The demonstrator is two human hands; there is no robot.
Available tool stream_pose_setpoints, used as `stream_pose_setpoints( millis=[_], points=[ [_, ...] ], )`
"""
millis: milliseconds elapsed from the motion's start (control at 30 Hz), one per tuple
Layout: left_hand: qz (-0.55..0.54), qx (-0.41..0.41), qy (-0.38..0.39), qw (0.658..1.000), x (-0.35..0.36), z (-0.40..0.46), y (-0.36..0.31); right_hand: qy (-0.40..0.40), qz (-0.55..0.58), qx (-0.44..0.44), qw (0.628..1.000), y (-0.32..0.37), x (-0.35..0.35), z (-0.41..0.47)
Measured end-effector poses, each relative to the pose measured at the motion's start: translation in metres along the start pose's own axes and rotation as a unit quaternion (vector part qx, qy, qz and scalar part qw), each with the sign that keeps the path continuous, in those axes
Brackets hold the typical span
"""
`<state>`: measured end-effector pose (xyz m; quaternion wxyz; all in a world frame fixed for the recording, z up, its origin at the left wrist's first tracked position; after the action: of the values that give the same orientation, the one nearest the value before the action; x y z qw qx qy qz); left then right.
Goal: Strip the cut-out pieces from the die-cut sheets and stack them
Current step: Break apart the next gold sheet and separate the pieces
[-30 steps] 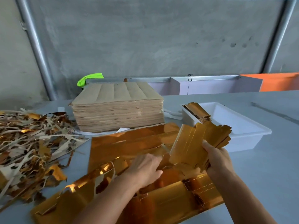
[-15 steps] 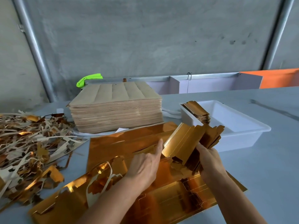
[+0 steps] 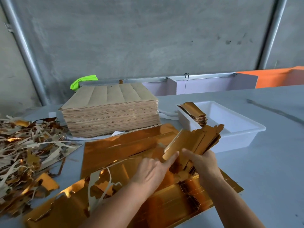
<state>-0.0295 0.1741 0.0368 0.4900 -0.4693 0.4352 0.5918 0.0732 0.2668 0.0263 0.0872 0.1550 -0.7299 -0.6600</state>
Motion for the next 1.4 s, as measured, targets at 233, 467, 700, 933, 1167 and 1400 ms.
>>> stream_pose_setpoints(
  millis=[233,467,700,933,1167,1400],
  points=[
    [-0.033,-0.179,-0.036,0.983,-0.006,-0.007,0.058,-0.061,-0.004,0.031,0.998,0.0,-0.03,0.003],
    [-0.328,-0.332,-0.077,0.881,-0.013,-0.009,0.088,-0.061,-0.005,0.023,0.998,0.008,-0.033,0.005],
    [-0.746,-0.363,-0.041,0.557,-0.004,0.001,0.066,-0.014,-0.101,-0.003,0.995,0.004,-0.005,0.003],
    [-0.734,-0.358,-0.09,0.57,-0.005,0.003,0.067,0.034,-0.07,-0.006,0.997,0.002,0.015,0.008],
    [-0.739,-0.262,0.003,0.62,-0.004,0.009,0.046,0.078,0.042,0.043,0.995,-0.011,0.025,0.015],
    [-0.703,-0.263,0.021,0.66,0.002,0.014,0.046,0.12,0.101,0.033,0.987,-0.019,0.035,0.017]
  ],
)
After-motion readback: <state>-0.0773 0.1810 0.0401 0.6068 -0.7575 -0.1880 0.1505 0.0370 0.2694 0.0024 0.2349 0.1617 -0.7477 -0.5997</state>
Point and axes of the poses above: each hand's wrist, its own z-axis towards the middle knuckle, its own x-axis out of the palm, y = z × x, the point moved 9 cm from there along z, towards the middle knuckle, and after that the axes turned 9 degrees about -z, right-handed, at the moved point
